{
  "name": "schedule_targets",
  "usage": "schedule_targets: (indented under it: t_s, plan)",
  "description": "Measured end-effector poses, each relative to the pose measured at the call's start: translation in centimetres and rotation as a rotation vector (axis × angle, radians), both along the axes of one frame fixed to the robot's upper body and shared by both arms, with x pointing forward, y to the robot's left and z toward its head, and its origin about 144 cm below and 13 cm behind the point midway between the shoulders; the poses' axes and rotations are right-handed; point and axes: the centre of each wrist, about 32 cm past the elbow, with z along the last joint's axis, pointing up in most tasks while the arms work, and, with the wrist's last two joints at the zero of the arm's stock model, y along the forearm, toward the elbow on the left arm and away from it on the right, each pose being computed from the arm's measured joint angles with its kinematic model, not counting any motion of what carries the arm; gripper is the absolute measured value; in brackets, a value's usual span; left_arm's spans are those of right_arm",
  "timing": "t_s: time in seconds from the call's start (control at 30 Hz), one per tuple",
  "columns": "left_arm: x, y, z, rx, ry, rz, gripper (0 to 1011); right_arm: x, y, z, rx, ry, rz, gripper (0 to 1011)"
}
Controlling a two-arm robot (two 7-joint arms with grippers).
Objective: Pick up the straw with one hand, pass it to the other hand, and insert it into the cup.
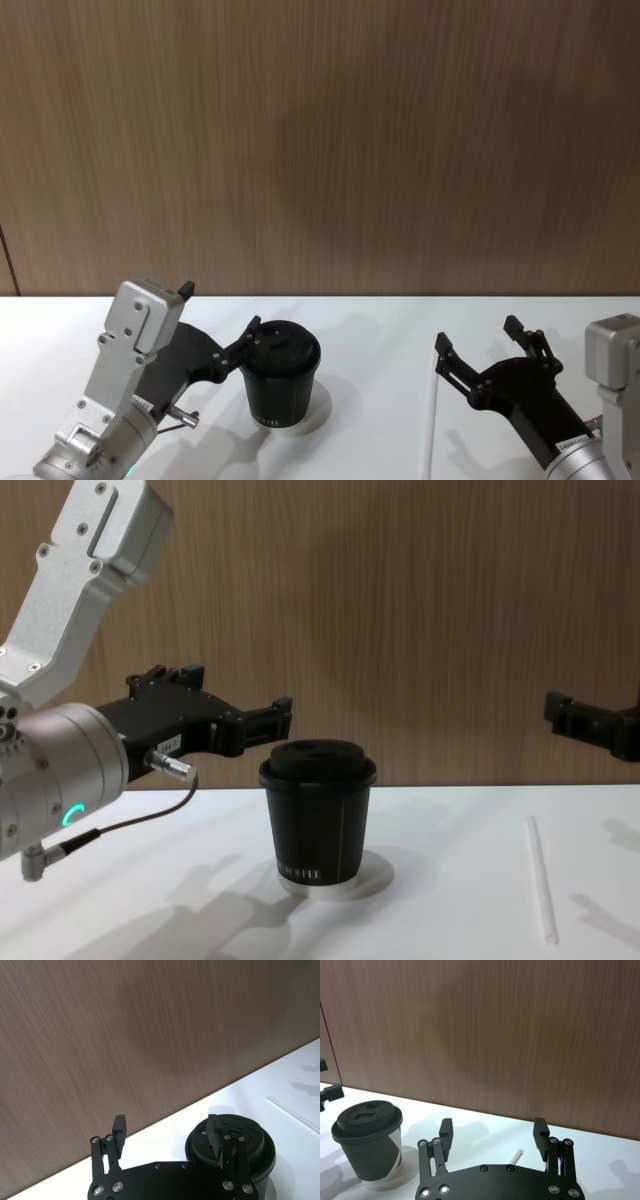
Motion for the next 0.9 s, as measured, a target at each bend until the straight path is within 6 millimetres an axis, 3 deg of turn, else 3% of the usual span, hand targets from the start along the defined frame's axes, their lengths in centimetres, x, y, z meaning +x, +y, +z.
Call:
schedule_targets:
  t_s: [0.9]
  plan:
    - [0.00,0.00,0.00,0.000,0.000,0.000,1003,0.00,0.00,0.00,0.000,0.000,0.000,1001]
